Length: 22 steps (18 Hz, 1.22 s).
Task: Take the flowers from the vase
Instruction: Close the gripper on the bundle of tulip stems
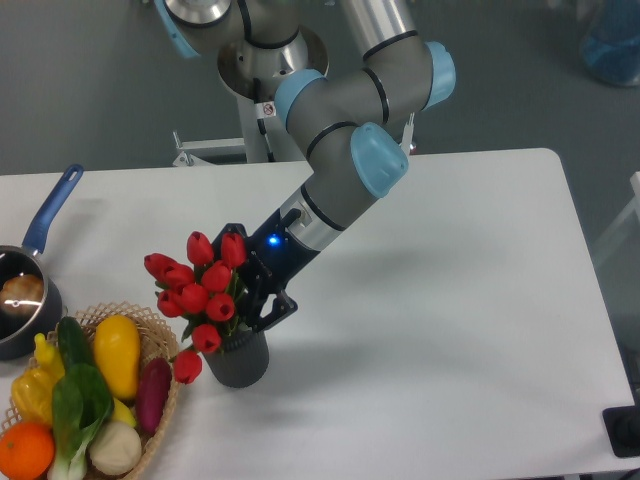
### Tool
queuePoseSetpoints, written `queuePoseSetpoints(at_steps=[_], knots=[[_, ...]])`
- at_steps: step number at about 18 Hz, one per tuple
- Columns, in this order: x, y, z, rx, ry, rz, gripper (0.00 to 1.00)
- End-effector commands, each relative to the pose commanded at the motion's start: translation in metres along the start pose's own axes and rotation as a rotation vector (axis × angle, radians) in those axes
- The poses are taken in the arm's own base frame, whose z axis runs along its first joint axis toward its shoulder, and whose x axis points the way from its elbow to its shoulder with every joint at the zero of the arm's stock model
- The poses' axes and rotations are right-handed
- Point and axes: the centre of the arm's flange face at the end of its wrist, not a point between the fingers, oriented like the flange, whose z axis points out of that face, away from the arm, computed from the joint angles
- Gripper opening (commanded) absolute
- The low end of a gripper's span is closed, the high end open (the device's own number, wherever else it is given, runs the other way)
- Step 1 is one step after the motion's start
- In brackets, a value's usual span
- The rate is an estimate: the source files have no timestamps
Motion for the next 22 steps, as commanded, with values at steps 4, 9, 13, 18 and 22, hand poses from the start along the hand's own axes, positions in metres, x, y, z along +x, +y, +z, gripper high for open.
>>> queuePoseSetpoints(at_steps=[4, 9, 13, 18, 22], knots=[[0.0, 0.0, 0.0, 0.0, 0.0, 0.0, 0.62], [0.0, 0.0, 0.0, 0.0, 0.0, -0.003, 0.55], [-0.0004, 0.0005, -0.0007, 0.0, -0.001, -0.006, 0.48], [-0.0008, -0.0002, -0.0023, 0.001, -0.004, -0.006, 0.46], [-0.0012, 0.0001, -0.003, 0.002, -0.005, -0.008, 0.39]])
